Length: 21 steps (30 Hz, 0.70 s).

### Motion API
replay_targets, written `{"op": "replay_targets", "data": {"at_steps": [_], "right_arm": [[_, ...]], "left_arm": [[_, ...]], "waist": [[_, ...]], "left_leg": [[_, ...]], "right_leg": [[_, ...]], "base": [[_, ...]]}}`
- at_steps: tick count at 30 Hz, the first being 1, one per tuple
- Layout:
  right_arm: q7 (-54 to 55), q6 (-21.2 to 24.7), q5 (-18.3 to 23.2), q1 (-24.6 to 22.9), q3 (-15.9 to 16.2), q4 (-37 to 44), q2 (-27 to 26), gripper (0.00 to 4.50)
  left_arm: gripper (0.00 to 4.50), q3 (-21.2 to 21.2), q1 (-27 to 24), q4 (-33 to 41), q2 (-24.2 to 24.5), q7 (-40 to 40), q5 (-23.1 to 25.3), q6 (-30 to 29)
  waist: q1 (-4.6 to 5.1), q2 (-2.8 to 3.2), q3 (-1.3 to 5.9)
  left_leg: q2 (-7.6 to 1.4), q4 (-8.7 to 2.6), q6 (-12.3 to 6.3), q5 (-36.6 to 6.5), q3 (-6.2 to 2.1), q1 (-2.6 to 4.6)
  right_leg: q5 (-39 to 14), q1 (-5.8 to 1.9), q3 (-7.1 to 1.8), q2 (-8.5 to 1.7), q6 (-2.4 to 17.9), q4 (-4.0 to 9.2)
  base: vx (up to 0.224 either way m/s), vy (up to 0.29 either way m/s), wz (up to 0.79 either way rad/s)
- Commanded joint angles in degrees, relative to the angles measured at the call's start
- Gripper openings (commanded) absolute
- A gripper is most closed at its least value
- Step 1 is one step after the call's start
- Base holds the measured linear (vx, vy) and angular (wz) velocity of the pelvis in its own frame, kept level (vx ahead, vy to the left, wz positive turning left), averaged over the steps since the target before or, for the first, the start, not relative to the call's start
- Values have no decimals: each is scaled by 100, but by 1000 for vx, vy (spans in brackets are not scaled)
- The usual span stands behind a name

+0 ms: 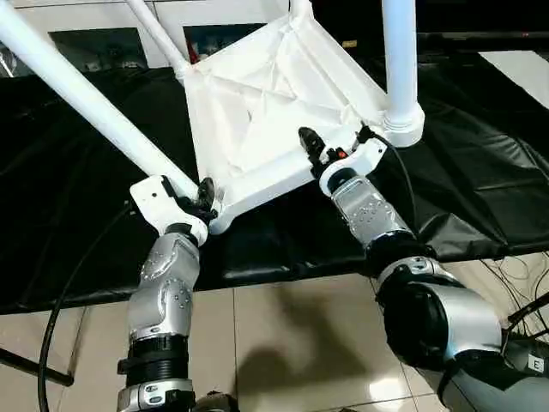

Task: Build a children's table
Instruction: Flip table

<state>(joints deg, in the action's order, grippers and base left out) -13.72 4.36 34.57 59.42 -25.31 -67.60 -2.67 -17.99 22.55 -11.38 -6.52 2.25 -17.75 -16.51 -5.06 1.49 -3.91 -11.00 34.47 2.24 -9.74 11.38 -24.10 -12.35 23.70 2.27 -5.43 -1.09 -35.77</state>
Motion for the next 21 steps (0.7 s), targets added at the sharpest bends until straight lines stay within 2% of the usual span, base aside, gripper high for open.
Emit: {"op": "replay_targets", "data": {"at_steps": [1, 10, 16, 17, 21], "right_arm": [[47, 26, -58, 156, -6, -81, -17, 327], [84, -137, -126, 288, -115, -364, 95, 252], [85, -176, -200, 311, -132, -407, 149, 236], [85, -222, -251, 332, -111, -427, 175, 234], [80, -264, -304, 343, -83, -428, 194, 231]], "left_arm": [[217, 186, -143, -147, -262, 225, -343, -381], [217, 157, -156, -107, -244, 189, -410, -400], [217, 177, -124, -164, -261, 193, -388, -372], [273, 127, -107, -225, -245, 112, -358, -362], [293, -27, -84, -223, -287, 141, -554, -346]], "waist": [[22, -90, 367], [25, -98, 371], [23, -106, 388], [24, -111, 387], [13, -110, 390]], "left_leg": [[-192, -335, -856, -220, -62, 192], [-201, -336, -834, -255, -55, 200], [-204, -326, -861, -219, -52, 201], [-203, -327, -858, -236, -50, 199], [-200, -324, -805, -288, -37, 210]], "right_leg": [[452, -251, -121, -221, 1497, 294], [456, -244, -126, -218, 1509, 291], [443, -249, -127, -217, 1531, 284], [410, -248, -128, -221, 1533, 288], [386, -236, -137, -214, 1569, 290]], "base": [[0, 0, 0], [0, 0, 0], [0, 0, 0], [0, 0, 0], [0, 0, 0]]}}
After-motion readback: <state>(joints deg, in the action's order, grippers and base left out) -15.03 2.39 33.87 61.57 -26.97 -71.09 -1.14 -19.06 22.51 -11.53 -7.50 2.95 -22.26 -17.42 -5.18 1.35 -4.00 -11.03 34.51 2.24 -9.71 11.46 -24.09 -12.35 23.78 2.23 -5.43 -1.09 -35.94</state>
